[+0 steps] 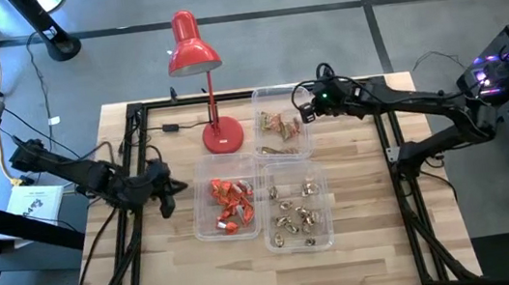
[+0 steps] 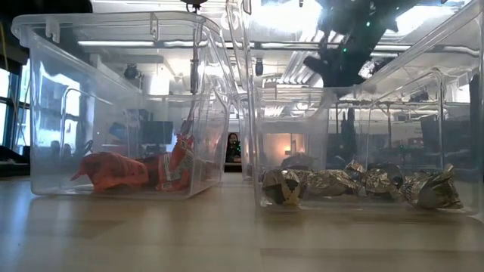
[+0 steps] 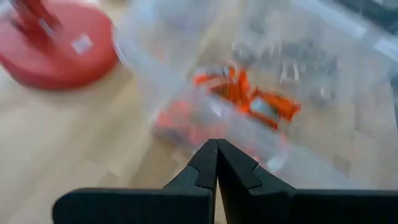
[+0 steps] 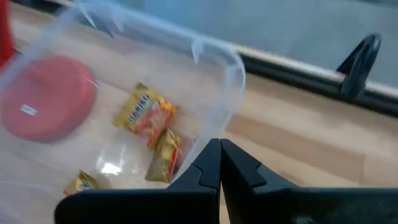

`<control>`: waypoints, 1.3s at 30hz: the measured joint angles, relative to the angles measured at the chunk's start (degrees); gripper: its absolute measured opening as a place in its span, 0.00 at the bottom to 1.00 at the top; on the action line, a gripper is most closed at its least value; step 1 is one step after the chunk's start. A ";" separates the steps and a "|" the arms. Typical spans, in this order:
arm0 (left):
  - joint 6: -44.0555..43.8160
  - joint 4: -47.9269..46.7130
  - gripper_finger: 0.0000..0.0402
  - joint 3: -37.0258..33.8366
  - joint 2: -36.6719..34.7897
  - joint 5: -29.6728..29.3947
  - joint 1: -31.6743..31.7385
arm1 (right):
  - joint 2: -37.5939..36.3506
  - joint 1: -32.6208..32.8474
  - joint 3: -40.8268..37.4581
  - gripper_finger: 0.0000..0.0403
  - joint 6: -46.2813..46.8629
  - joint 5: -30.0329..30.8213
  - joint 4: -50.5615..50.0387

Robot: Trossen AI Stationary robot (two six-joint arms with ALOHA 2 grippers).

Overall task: Sort candy
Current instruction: Adjust the transparent bins, then return to Home Position

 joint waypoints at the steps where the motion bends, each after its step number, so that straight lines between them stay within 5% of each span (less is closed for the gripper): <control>1: 0.56 -1.78 0.00 1.79 -0.28 -1.26 0.00 | -0.73 0.00 0.20 0.00 -0.43 0.35 0.00; 5: 5.51 -5.85 0.00 9.38 -1.87 -8.35 0.02 | -4.26 0.10 1.15 0.00 -2.18 0.49 -0.30; 9: 15.55 5.60 0.00 10.30 -5.23 -11.87 0.07 | -8.90 2.01 1.82 0.00 -2.30 -3.83 -0.10; 16: 34.47 42.85 0.00 -3.04 -9.70 1.19 8.56 | -16.12 9.09 2.11 0.00 -2.14 -8.02 7.01; 26: 23.51 46.46 0.00 -12.19 -12.23 30.54 28.06 | -20.46 19.87 2.13 0.00 3.23 -7.77 14.53; 39: 14.88 61.33 0.00 -31.09 -20.56 27.12 29.28 | -20.52 37.01 2.13 0.00 10.28 7.23 12.59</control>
